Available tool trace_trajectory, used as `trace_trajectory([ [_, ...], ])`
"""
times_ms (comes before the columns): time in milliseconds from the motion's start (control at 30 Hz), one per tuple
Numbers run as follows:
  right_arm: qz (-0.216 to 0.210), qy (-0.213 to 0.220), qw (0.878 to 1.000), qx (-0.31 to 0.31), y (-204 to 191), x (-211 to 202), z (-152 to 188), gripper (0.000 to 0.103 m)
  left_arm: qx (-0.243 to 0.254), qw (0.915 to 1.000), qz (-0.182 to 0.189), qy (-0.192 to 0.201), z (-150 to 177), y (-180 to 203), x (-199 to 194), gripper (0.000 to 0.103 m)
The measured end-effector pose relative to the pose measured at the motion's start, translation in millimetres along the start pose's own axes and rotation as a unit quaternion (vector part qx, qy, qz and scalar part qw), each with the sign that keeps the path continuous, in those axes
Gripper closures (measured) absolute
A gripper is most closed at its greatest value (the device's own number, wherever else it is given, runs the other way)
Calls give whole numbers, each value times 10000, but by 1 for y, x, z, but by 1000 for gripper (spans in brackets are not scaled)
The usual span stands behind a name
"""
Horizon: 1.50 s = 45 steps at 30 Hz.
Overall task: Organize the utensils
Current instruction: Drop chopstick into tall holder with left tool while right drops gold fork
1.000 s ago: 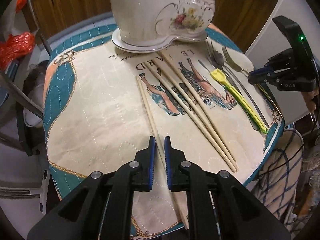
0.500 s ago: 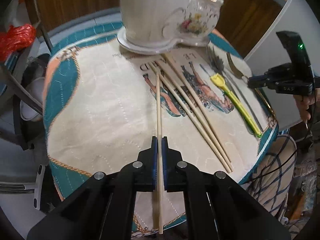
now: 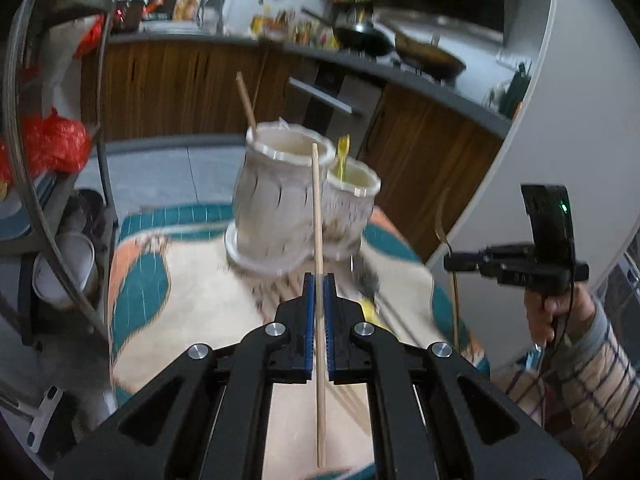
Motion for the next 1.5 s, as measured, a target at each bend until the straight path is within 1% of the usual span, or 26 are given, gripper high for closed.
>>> trace_trajectory([
  [100, 43, 269, 9996, -123, -4, -8, -11, 96, -13, 9995, -47, 302, -13, 3, 3, 99],
  [233, 81, 730, 9971, -182, -9, -21, -30, 96, 58, 9965, -72, 836, -32, 7, 6, 99],
  [400, 129, 1438, 9891, -281, -16, -45, -60, 96, 174, 9890, -217, 1455, -61, 11, 8, 99],
  [533, 0, 1925, 9808, -321, -23, -59, -87, 97, 300, 9815, -324, 1861, -88, 16, 12, 99],
  [600, -59, 2087, 9773, -356, -26, -63, -98, 96, 353, 9774, -370, 2050, -101, 18, 13, 99],
  [667, -190, 2265, 9730, -403, -31, -67, -111, 96, 323, 9741, -330, 2215, -115, 19, 14, 99],
  [767, -235, 2416, 9689, -473, -34, -64, -124, 97, 228, 9688, -266, 2455, -135, 18, 17, 99],
  [833, -224, 2445, 9680, -515, -36, -60, -131, 97, 244, 9637, -352, 2634, -147, 17, 19, 99],
  [867, -142, 2461, 9676, -547, -34, -57, -137, 97, 243, 9620, -377, 2694, -151, 17, 19, 99],
  [967, -124, 2530, 9659, -527, -32, -54, -149, 96, 209, 9517, -606, 3002, -163, 12, 19, 99],
  [1033, -111, 2577, 9647, -538, -32, -54, -155, 97, 258, 9468, -747, 3120, -168, 10, 23, 99],
  [1133, 29, 2597, 9638, -603, -32, -48, -162, 97, 323, 9438, -933, 3153, -168, 5, 36, 99],
  [1233, 155, 2529, 9654, -611, -27, -35, -162, 97, 378, 9453, -1114, 3041, -159, 2, 54, 99],
  [1300, 188, 2501, 9663, -587, -24, -28, -163, 97, 454, 9442, -1209, 3030, -156, 0, 61, 99],
  [1367, 185, 2453, 9677, -554, -23, -23, -163, 97, 502, 9442, -1254, 3003, -152, 0, 66, 99],
  [1500, 233, 2298, 9710, -612, -23, -9, -161, 97, 503, 9483, -1286, 2859, -144, -2, 75, 99],
])
Point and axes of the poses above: each gripper's, at about its wrist camera, not at the fingertips, and x roughly the way its jaws point, y to its right, z to its underside, the point moved 9 cm from there along x, roughly the way its jaws point, and after that the axes turned 2 degrees about z, right-handed, at the moved point
